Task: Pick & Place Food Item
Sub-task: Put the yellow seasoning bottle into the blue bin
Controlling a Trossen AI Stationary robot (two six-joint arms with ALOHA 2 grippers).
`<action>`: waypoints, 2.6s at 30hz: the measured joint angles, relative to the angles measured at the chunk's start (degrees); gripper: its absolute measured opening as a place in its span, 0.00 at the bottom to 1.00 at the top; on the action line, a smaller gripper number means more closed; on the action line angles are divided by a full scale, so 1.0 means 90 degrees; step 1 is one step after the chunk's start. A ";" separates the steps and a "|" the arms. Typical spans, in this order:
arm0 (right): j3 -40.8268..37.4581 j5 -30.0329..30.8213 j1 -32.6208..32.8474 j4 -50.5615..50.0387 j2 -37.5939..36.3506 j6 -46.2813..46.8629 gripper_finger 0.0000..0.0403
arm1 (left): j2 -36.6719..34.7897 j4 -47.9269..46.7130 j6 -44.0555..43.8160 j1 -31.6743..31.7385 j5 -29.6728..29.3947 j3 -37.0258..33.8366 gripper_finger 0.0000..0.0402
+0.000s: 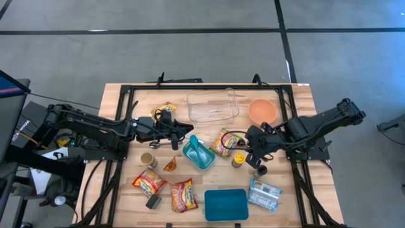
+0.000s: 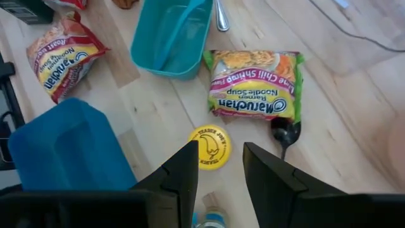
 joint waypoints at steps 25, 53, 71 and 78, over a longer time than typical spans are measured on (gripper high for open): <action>0.0000 -0.0359 0.0229 -0.0016 0.0000 0.3562 0.29 | 0.0000 0.0000 0.0000 0.0000 0.0015 0.0000 0.09; 0.0000 -0.0351 0.0323 -0.0236 0.1669 0.1835 0.29 | 0.0005 0.0117 0.0000 0.0000 -0.0005 0.0000 0.09; 0.0000 -0.0942 -0.0193 -0.0260 0.1664 0.1095 0.32 | 0.0005 0.0119 0.0000 0.0000 0.0024 0.0000 0.09; 0.0000 -0.1194 -0.0383 -0.0194 0.1664 0.1111 0.47 | 0.0005 0.0119 -0.0002 0.0000 0.0019 0.0000 0.09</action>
